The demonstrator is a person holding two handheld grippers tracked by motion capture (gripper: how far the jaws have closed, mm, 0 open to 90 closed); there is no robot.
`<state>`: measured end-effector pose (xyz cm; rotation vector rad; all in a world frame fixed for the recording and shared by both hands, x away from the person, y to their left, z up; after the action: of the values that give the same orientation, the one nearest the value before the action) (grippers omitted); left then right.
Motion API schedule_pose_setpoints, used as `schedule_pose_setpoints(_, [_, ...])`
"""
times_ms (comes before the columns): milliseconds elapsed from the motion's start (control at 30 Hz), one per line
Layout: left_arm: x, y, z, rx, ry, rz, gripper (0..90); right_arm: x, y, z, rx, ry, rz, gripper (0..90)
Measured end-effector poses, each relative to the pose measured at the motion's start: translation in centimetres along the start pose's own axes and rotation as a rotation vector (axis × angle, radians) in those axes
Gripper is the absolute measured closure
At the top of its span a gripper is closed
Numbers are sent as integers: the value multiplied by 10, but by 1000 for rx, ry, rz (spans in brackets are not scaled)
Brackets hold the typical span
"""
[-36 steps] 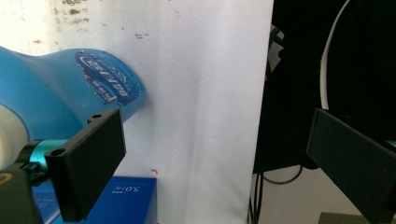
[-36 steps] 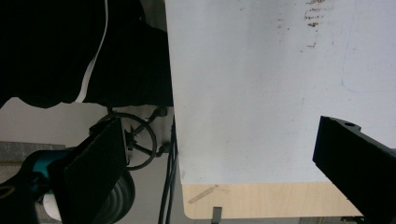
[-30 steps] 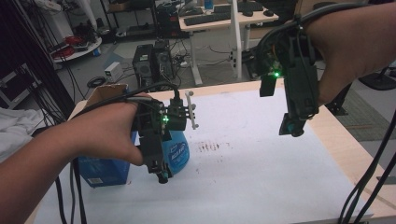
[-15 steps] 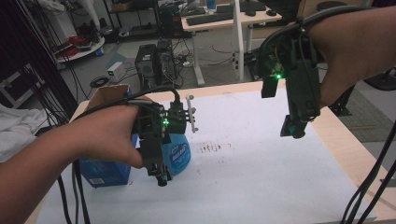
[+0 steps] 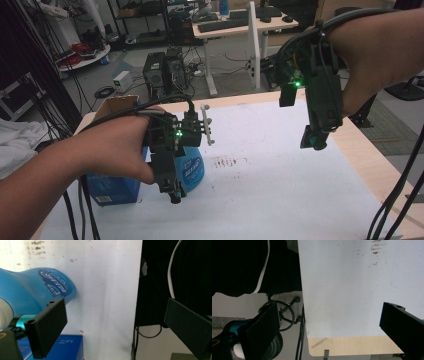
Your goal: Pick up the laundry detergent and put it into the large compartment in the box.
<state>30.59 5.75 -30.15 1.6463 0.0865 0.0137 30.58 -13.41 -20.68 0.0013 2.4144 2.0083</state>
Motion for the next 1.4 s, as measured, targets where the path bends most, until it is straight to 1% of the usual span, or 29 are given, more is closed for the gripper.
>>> schedule_pose_setpoints(133, [-1, -1, 0, 3, 5, 0, 46, 1, 2, -2, -2, -5, -6, 21])
schedule_pose_setpoints(167, [-2, -1, 0, 4, 6, 2, 46, 1, 3, -2, -5, 1, -10, 21])
schedule_pose_setpoints(233, [-3, -2, -1, 6, 13, 3, 46, 2, 3, -1, -2, 1, -13, 21])
schedule_pose_setpoints(333, [-5, -2, -2, 6, 30, 6, 46, 2, 3, 0, 1, 13, -17, 21])
schedule_pose_setpoints(367, [-6, -1, -2, -5, 42, 6, 46, 2, 3, 0, 0, 22, -26, 21])
schedule_pose_setpoints(467, [-7, 1, -2, -12, 45, 8, 46, 3, 3, 0, -1, 24, -31, 21])
schedule_pose_setpoints(500, [-9, 8, -3, -31, 67, 24, 46, 4, 3, -2, -5, 28, -34, 21])
schedule_pose_setpoints(567, [-9, 11, -3, -35, 76, 22, 46, 4, 1, -3, 5, 29, -37, 21])
schedule_pose_setpoints(600, [-9, 14, -4, -42, 88, 17, 46, 4, 1, -3, 5, 29, -37, 21])
schedule_pose_setpoints(633, [-9, 19, -4, -53, 109, 12, 46, 5, 1, -5, 14, 26, -38, 21])
schedule_pose_setpoints(667, [-9, 19, -4, -53, 109, 12, 46, 5, 1, -5, 14, 26, -38, 21])
schedule_pose_setpoints(700, [-9, 22, -5, -53, 119, 12, 46, 6, 1, -5, 13, 27, -39, 21])
schedule_pose_setpoints(733, [-7, 27, -6, -50, 142, 6, 46, 7, 1, -6, 12, 30, -38, 21])
schedule_pose_setpoints(767, [-5, 29, -7, -51, 152, 6, 46, 7, 2, -7, 13, 26, -40, 21])
schedule_pose_setpoints(800, [-5, 29, -7, -51, 152, 6, 46, 7, 2, -7, 13, 26, -40, 21])
schedule_pose_setpoints(833, [-2, 33, -8, -49, 174, -2, 46, 6, 3, -8, 10, 26, -42, 21])
schedule_pose_setpoints(867, [-2, 33, -8, -49, 174, -2, 46, 6, 3, -8, 10, 26, -42, 21])
schedule_pose_setpoints(933, [1, 37, -9, -52, 203, -10, 46, 6, 3, -9, 11, 19, -41, 21])
schedule_pose_setpoints(967, [6, 40, -10, -69, 236, -19, 46, 6, 3, -9, 13, 20, -40, 21])
schedule_pose_setpoints(1000, [6, 40, -10, -69, 236, -19, 46, 5, 3, -9, 13, 22, -43, 21])
schedule_pose_setpoints(1033, [12, 44, -12, -86, 269, -13, 46, 5, 3, -9, 13, 19, -43, 21])
schedule_pose_setpoints(1067, [12, 44, -12, -86, 269, -13, 46, 5, 4, -9, 15, 23, -42, 21])
schedule_pose_setpoints(1100, [15, 45, -13, -93, 295, -18, 46, 5, 4, -9, 16, 12, -35, 21])
schedule_pose_setpoints(1133, [18, 46, -14, -95, 312, -21, 46, 5, 4, -9, 16, 12, -35, 21])
schedule_pose_setpoints(1200, [22, 48, -14, -100, 333, -12, 46, 4, 4, -8, 15, 18, -36, 21])
schedule_pose_setpoints(1267, [26, 49, -15, -99, 351, -19, 46, 4, 5, -8, 15, 19, -35, 21])
schedule_pose_setpoints(1333, [31, 51, -15, -111, 381, -22, 46, 4, 6, -7, 12, 18, -37, 21])
schedule_pose_setpoints(1367, [39, 52, -16, -124, 430, -30, 46, 4, 7, -7, 15, 14, -33, 21])
schedule_pose_setpoints(1400, [39, 52, -16, -124, 430, -30, 46, 4, 7, -7, 15, 14, -33, 21])
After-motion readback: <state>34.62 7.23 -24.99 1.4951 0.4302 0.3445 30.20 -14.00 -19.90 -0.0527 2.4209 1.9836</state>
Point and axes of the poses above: each handheld gripper's, and its own axes: y roughly backward along the jaws, z roughly out of its top, x roughly to its left, the point moved 6 cm from there along -y, roughly forward along the jaws, and after that the axes turned 10 degrees about x, right-handed, at the moved point
